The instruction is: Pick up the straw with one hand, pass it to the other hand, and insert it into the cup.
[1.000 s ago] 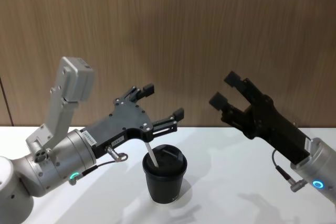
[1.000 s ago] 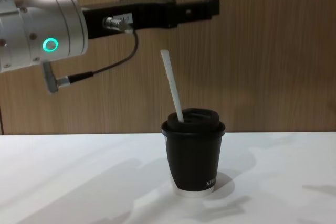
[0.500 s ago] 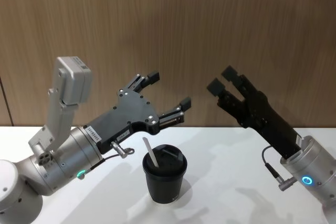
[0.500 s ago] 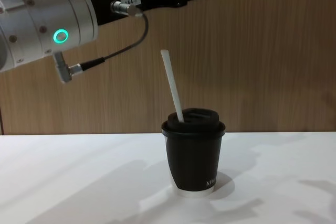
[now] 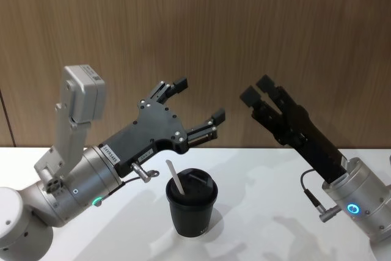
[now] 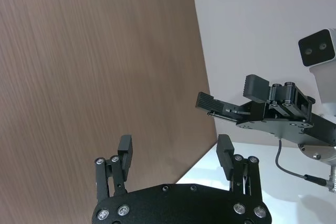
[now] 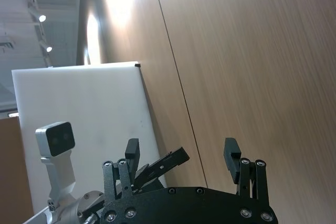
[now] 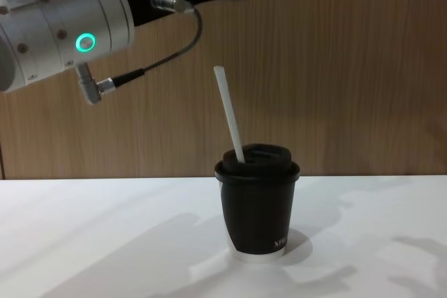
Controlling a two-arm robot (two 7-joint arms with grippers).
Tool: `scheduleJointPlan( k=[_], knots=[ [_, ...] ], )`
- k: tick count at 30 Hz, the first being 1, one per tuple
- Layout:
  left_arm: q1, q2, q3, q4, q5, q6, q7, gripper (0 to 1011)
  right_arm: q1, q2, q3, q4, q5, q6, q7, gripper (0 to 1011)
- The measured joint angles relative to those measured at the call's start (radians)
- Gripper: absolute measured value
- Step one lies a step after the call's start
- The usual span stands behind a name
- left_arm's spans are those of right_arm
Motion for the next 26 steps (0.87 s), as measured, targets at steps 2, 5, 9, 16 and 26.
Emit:
scheduleJointPlan(
  k=[2, 5, 9, 16, 26],
  knots=[
    [0.000, -0.001, 0.000, 0.000, 0.001, -0.002, 0.000, 1002, 0.000, -0.002, 0.000, 0.000, 0.002, 0.001, -0.002, 1001],
    [0.000, -0.002, -0.001, 0.000, 0.002, -0.005, 0.000, 1000, 0.000, -0.003, -0.001, 0.000, 0.004, 0.002, -0.005, 1001],
    [0.001, -0.003, -0.001, -0.001, 0.003, -0.008, 0.001, 1002, -0.001, -0.004, -0.001, 0.000, 0.006, 0.003, -0.006, 1001],
    [0.001, -0.004, -0.002, -0.001, 0.005, -0.011, 0.001, 1001, -0.001, -0.006, -0.001, 0.000, 0.008, 0.004, -0.009, 1001],
    [0.002, -0.005, -0.002, -0.001, 0.006, -0.013, 0.001, 1002, -0.001, -0.007, -0.001, 0.000, 0.010, 0.005, -0.011, 1001]
  ],
)
